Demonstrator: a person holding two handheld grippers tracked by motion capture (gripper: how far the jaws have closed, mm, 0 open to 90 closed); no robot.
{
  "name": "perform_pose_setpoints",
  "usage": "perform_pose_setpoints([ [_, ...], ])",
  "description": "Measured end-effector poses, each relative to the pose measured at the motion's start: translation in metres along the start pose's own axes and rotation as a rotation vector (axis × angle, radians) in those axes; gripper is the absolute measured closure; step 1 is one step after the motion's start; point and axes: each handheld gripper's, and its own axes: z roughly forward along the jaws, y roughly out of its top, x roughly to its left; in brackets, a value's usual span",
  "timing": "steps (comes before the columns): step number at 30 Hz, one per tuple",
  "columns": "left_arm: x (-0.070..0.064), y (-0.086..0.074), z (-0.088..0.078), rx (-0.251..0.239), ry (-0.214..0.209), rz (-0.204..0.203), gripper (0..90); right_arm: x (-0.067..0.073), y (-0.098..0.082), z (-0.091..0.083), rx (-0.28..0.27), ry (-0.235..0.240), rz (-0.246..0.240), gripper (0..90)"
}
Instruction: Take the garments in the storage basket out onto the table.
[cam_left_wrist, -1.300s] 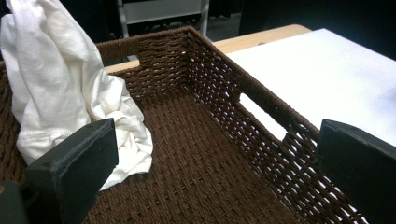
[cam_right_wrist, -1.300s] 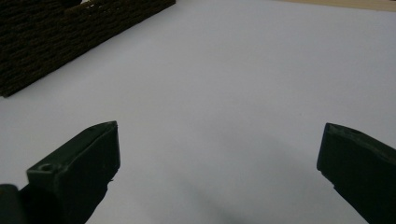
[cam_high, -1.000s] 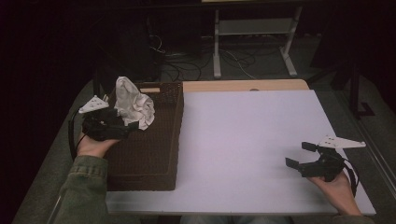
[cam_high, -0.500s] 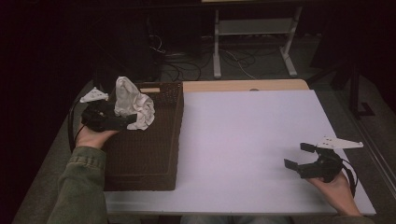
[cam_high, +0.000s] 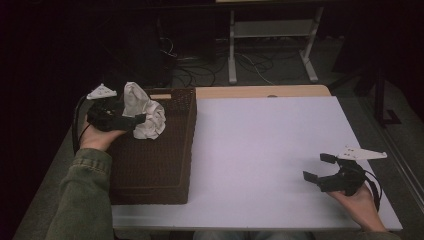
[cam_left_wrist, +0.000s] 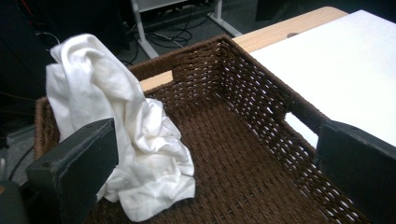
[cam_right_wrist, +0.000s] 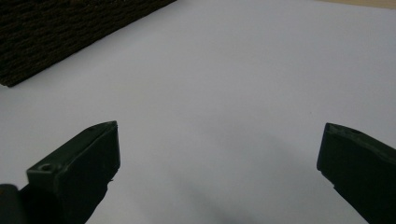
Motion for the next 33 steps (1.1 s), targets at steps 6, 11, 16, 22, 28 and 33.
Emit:
perform_pose_setpoints([
  [6, 0.006, 0.007, 0.005, 0.010, 0.001, 0.014, 0.0, 0.002, 0.000, 0.001, 0.007, 0.004, 0.007, 0.0],
  [11, 0.012, 0.009, 0.011, 0.023, 0.007, 0.012, 0.0, 0.003, 0.000, 0.002, 0.014, 0.008, -0.002, 0.0],
  [16, 0.018, 0.011, 0.018, 0.041, 0.006, 0.021, 0.0, 0.003, 0.000, 0.003, 0.015, 0.011, -0.003, 0.0],
  [22, 0.025, 0.012, 0.027, 0.059, 0.007, 0.017, 0.0, 0.003, 0.000, 0.005, 0.016, 0.032, 0.008, 0.0],
  [28, 0.035, 0.008, 0.037, 0.085, 0.021, 0.001, 0.0, 0.003, 0.001, 0.007, 0.011, 0.044, 0.014, 0.0],
  [33, 0.043, 0.006, 0.044, 0.102, 0.033, -0.013, 0.0, 0.003, 0.001, 0.007, 0.006, 0.052, 0.022, 0.0],
])
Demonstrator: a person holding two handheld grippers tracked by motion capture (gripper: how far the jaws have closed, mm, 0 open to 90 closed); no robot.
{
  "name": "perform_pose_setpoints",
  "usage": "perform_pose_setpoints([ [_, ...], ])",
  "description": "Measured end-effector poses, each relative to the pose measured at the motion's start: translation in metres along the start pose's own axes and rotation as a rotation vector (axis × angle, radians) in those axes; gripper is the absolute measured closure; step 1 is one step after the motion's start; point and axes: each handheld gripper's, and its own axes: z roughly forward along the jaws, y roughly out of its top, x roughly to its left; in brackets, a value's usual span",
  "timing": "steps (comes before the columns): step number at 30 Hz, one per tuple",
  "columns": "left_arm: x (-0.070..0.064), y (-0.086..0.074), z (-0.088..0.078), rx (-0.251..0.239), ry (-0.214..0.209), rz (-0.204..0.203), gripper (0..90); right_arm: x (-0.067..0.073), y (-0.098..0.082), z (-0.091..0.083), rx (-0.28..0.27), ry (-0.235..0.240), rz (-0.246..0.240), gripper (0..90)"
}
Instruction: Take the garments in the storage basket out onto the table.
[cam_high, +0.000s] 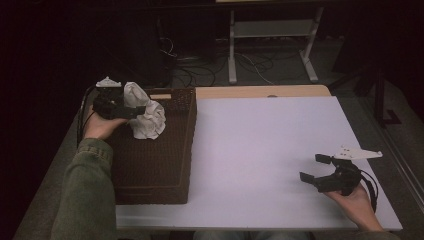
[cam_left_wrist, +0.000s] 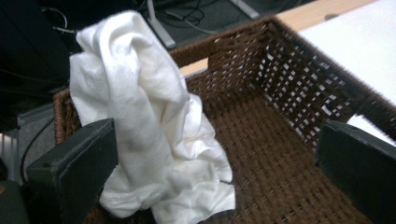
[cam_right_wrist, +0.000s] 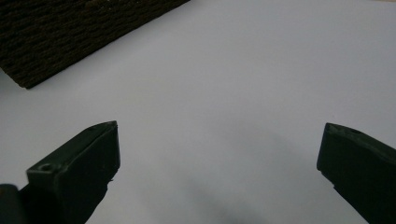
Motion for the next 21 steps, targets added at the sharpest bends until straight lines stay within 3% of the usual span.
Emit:
perform_pose_setpoints([
  [8, 0.008, 0.005, 0.010, 0.047, 0.028, 0.014, 0.0, 0.001, 0.000, 0.001, 0.002, 0.007, -0.003, 0.0],
  [13, 0.018, 0.003, 0.015, 0.030, 0.050, -0.028, 0.0, 0.001, 0.000, 0.001, 0.001, 0.011, -0.006, 0.0],
  [21, 0.034, 0.004, 0.028, 0.038, 0.044, -0.045, 0.0, 0.002, 0.000, 0.001, 0.003, 0.016, -0.010, 0.0],
])
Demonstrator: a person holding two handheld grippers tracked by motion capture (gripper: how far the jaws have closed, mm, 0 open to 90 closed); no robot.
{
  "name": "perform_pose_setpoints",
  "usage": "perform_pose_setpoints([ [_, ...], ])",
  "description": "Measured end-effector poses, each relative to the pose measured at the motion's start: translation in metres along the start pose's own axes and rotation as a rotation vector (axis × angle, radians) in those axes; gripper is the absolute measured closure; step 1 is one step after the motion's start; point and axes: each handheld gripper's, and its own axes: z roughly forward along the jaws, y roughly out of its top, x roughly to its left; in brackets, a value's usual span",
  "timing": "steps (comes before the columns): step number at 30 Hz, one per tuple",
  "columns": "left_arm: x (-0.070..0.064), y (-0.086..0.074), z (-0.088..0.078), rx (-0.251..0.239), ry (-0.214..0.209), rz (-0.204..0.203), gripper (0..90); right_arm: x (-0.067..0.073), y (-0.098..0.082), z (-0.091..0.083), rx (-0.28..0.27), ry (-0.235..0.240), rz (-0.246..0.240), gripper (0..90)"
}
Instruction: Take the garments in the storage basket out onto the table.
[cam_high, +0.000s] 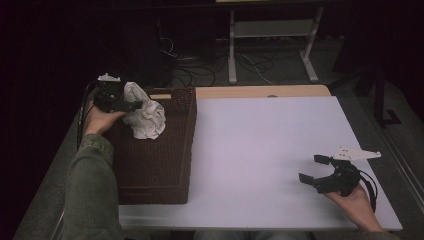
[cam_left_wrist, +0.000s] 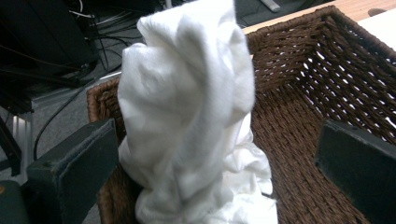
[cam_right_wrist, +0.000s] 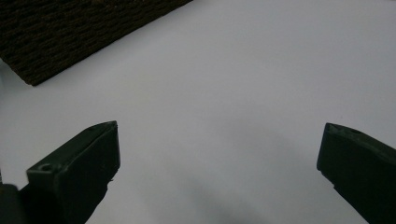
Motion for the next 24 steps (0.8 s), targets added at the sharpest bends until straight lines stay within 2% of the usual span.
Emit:
perform_pose_setpoints([
  [4, 0.002, 0.002, 0.006, 0.001, 0.007, 0.021, 0.0, 0.000, 0.000, 0.000, 0.001, -0.001, 0.000, 0.0],
  [8, 0.004, 0.008, 0.018, 0.018, -0.025, 0.018, 0.0, 0.001, 0.000, 0.001, 0.005, 0.000, -0.002, 0.0],
  [10, 0.001, 0.008, 0.022, 0.015, -0.012, 0.027, 0.0, 0.001, -0.001, 0.001, 0.006, -0.002, 0.000, 0.0],
  [13, 0.001, 0.009, 0.027, 0.043, -0.003, 0.031, 1.8, 0.001, -0.001, 0.000, 0.008, -0.004, 0.000, 0.0],
  [19, -0.001, 0.010, 0.028, 0.035, 0.002, 0.042, 23.9, 0.001, -0.001, 0.000, 0.015, -0.003, 0.000, 0.0],
  [20, -0.001, 0.010, 0.027, 0.046, 0.005, 0.056, 23.9, 0.001, -0.001, 0.000, 0.015, -0.003, 0.000, 0.0],
  [21, -0.002, 0.011, 0.027, 0.050, -0.001, 0.059, 34.4, 0.001, -0.001, 0.001, 0.016, -0.001, -0.003, 0.0],
  [24, -0.003, 0.011, 0.025, 0.044, 0.013, 0.064, 53.0, 0.002, -0.001, 0.001, 0.018, -0.001, -0.005, 0.0],
])
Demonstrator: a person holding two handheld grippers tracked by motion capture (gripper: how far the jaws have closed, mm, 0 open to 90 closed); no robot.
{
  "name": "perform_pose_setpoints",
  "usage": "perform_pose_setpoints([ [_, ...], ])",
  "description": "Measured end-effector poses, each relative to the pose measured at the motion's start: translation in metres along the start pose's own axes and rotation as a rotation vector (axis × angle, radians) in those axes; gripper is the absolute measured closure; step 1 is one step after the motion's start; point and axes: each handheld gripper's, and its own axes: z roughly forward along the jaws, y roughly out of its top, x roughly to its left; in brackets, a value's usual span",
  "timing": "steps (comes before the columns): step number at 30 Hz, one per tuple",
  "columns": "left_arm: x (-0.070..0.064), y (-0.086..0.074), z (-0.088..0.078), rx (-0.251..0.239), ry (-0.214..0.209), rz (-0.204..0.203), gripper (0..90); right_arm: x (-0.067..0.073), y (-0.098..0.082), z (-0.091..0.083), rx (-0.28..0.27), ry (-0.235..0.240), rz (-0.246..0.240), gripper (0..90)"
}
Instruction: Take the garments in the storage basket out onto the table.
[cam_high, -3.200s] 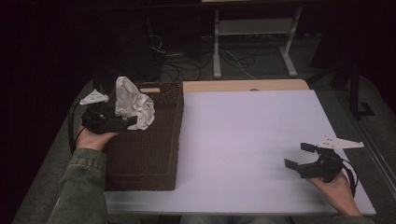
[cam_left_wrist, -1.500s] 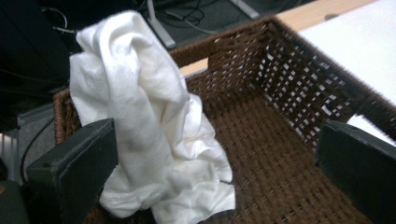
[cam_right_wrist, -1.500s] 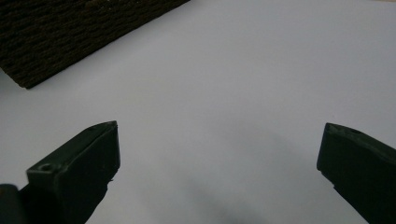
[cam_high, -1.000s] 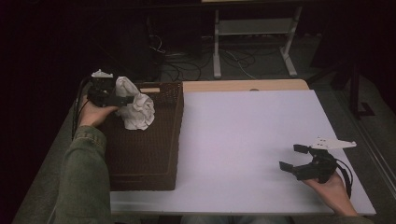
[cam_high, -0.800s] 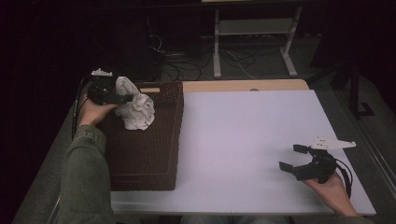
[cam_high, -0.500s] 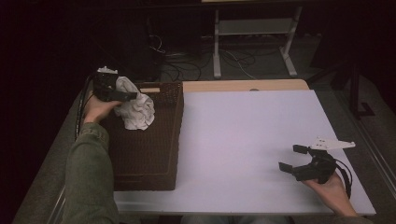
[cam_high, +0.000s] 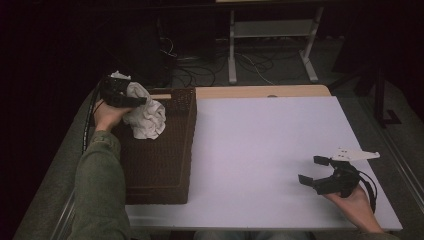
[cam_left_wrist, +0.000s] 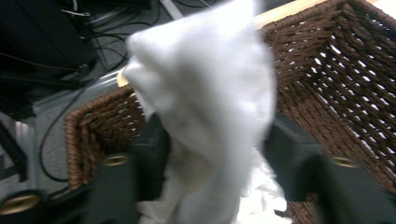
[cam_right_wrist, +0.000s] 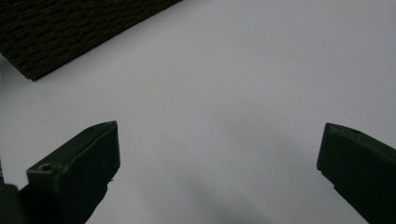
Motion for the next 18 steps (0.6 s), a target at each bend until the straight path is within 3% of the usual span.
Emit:
perform_pose_setpoints([
  [3, -0.001, 0.001, -0.002, 0.001, -0.009, 0.001, 66.7, 0.000, 0.000, 0.001, 0.002, 0.001, 0.002, 0.0],
  [7, 0.000, 0.000, -0.005, -0.016, -0.039, -0.023, 75.3, 0.000, 0.000, 0.002, 0.008, -0.001, 0.002, 0.0],
  [9, 0.000, 0.000, -0.009, -0.042, -0.070, -0.051, 76.8, 0.000, 0.000, 0.001, 0.008, 0.000, 0.000, 0.0],
  [12, -0.001, 0.002, -0.015, -0.051, -0.100, -0.058, 78.7, 0.001, 0.000, 0.002, 0.004, 0.001, 0.000, 0.0],
  [18, -0.003, 0.010, -0.027, -0.023, -0.109, -0.031, 80.0, 0.002, 0.000, 0.002, 0.002, 0.004, -0.002, 0.0],
])
